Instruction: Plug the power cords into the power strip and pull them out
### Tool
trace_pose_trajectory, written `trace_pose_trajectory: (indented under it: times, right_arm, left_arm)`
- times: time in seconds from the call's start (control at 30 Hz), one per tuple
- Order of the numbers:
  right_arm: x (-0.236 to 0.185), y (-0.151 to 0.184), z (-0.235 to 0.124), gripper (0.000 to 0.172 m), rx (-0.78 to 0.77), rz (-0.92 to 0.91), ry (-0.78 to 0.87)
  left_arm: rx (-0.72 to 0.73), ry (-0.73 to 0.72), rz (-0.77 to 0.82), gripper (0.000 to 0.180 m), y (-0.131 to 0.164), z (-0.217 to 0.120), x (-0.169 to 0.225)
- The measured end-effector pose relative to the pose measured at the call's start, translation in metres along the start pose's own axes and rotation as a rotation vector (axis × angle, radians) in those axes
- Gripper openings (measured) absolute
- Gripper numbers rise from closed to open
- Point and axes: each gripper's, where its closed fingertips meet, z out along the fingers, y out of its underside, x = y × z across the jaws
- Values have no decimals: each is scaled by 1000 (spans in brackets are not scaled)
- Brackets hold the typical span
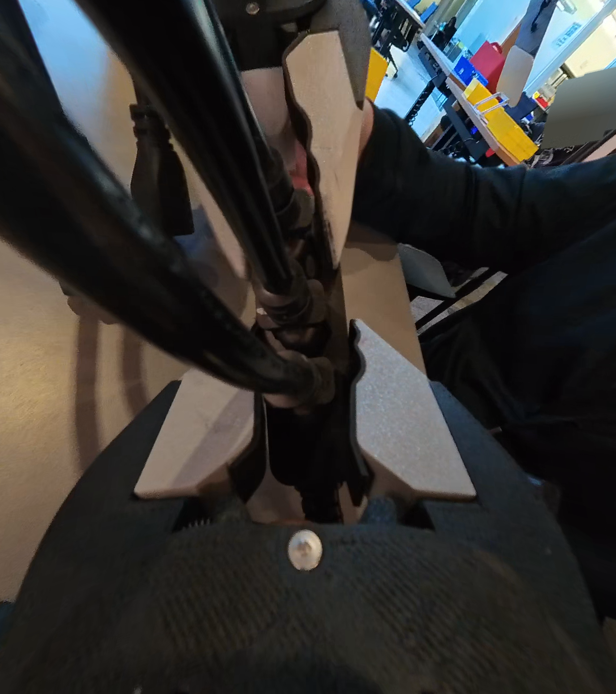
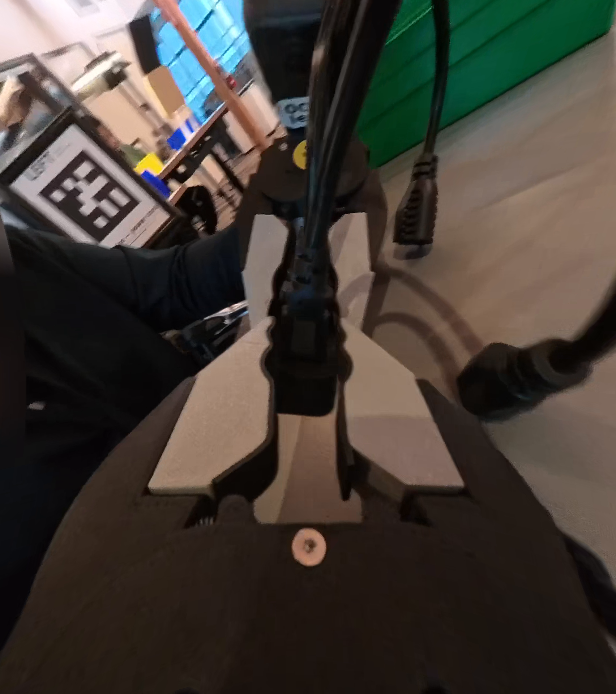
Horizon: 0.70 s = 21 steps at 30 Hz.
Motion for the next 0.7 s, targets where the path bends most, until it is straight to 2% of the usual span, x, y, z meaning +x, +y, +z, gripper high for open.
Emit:
trace_pose_trajectory:
  times: [0.17, 0.3, 0.4, 0.7]
  right_arm:
    - [-6, 12, 7, 23, -117, -17, -72]
    - [0, 22, 11, 24, -202, -50, -50]
    - [4, 20, 12, 23, -203, -51, -25]
    - [6, 21, 13, 23, -159, -99, 12]
  left_arm:
    - [-52, -6, 9, 42, 8, 3, 1]
    - [-36, -37, -15, 45, 5, 3, -5]
    - [29, -60, -42, 39, -4, -1, -11]
    - [7, -111, 14, 38, -2, 0, -12]
